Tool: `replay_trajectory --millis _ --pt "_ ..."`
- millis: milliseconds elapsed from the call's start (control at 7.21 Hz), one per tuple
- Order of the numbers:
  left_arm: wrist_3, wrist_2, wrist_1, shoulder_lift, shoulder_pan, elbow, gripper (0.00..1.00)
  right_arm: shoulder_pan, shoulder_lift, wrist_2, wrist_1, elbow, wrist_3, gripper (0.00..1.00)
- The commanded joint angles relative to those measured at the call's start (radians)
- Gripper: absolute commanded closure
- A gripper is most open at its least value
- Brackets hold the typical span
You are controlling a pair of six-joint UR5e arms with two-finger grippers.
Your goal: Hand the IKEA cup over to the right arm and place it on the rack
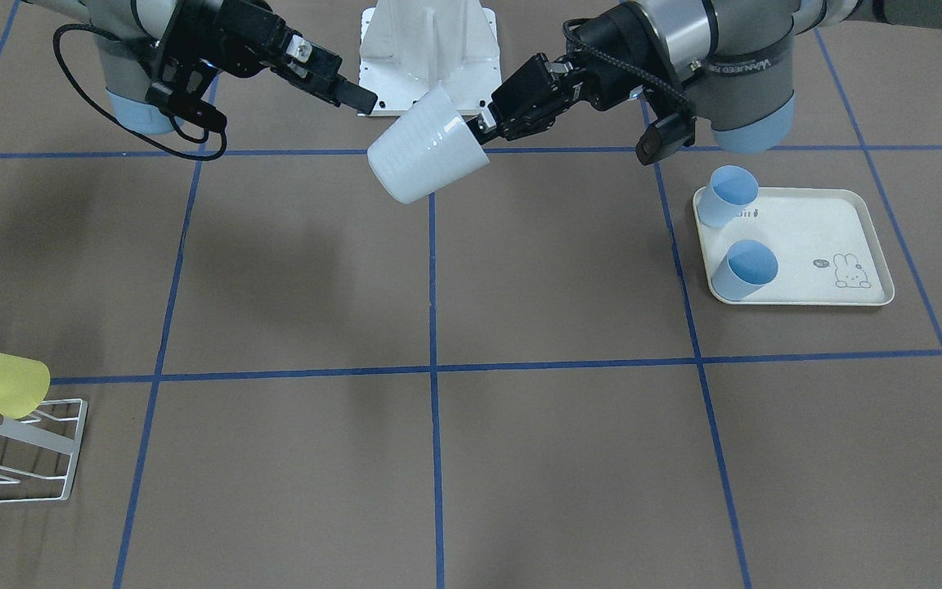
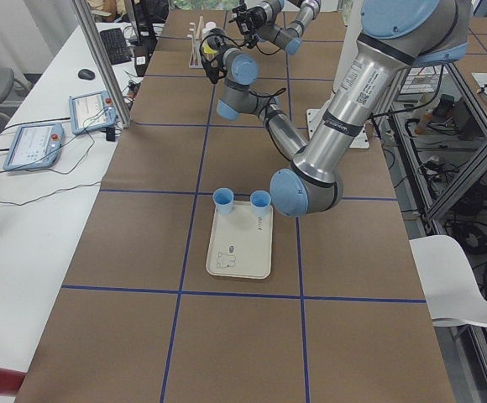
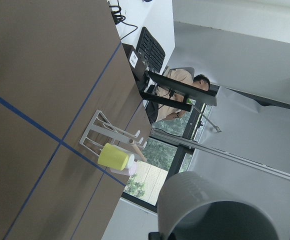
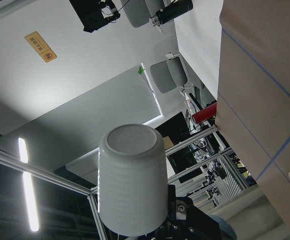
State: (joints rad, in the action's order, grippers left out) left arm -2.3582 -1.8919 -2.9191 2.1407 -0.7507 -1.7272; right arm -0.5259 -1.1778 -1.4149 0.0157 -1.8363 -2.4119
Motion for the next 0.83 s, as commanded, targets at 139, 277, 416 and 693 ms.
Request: replay_trajectory --millis 139,277,416,693 --pt "-0.061 -0.001 -0.031 -0.001 0.031 -0.011 1.0 0.003 0.007 0.028 0.006 0.003 -0.001 0.03" --pt "-0.073 0.001 -0.031 -0.001 0.031 -0.017 1.0 0.003 0.006 0.03 0.007 0.005 -0.001 0.03" --pt "-0.082 -0.001 -0.032 -0.001 0.031 -0.02 1.0 0.001 0.006 0.034 0.009 0.005 -0.001 0.04" --pt "-0.085 -0.001 -0.034 -0.002 0.072 -0.029 1.0 0.001 0.007 0.042 0.023 0.005 -0.001 0.04"
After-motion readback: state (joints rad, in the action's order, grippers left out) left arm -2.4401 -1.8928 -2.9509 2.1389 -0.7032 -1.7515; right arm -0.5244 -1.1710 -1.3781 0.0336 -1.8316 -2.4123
